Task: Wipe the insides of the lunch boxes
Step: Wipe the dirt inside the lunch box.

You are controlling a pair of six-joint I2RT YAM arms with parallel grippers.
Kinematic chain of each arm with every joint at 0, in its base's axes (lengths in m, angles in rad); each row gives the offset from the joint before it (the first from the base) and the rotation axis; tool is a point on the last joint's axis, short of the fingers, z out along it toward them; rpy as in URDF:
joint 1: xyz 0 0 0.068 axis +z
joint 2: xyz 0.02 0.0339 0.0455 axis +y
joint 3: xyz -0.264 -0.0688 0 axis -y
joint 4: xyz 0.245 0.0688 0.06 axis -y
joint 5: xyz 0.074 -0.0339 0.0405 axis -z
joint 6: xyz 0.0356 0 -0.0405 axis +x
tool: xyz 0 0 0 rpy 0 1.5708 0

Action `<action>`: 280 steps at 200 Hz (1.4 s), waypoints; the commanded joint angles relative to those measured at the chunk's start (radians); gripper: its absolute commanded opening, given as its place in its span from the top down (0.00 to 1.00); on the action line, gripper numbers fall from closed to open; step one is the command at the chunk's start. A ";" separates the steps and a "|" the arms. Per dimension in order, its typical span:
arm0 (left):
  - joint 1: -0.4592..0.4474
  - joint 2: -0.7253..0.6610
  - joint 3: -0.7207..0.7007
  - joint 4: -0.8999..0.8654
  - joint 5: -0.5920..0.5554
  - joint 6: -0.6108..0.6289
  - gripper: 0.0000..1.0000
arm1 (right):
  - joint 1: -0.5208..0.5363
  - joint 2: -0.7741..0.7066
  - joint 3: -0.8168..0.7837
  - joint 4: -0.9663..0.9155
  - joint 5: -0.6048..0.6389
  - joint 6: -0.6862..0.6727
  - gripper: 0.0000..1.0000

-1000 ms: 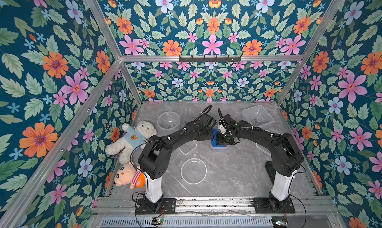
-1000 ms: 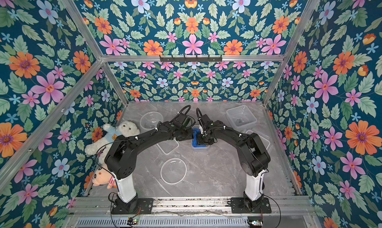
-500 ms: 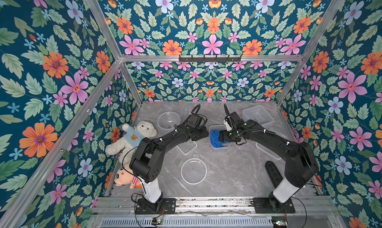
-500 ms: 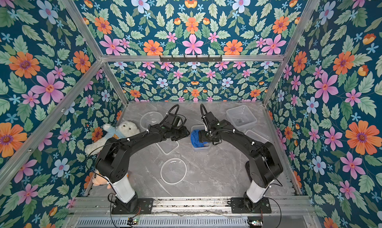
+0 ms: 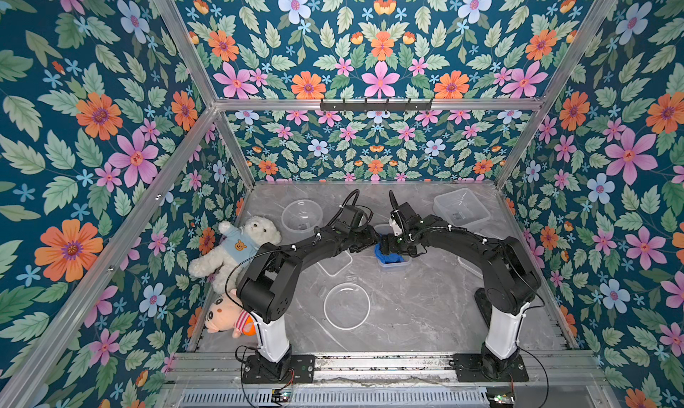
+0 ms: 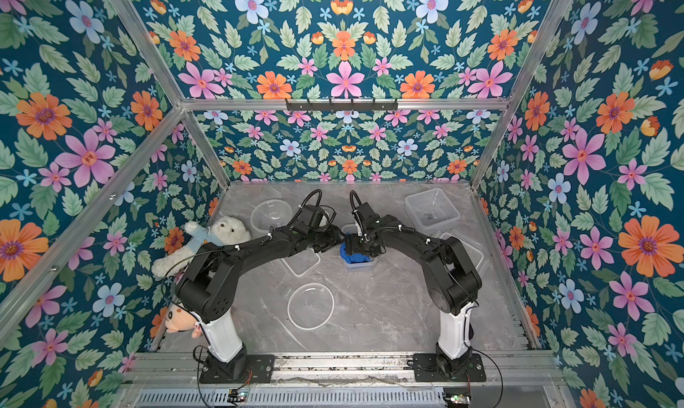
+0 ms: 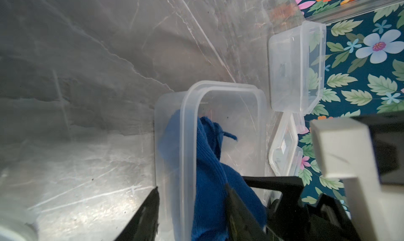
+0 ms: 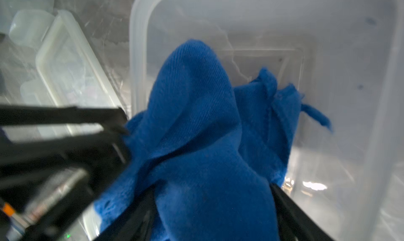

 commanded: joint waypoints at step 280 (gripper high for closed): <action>-0.006 0.051 0.051 0.049 0.016 -0.006 0.65 | 0.008 0.135 0.056 -0.094 0.232 0.083 1.00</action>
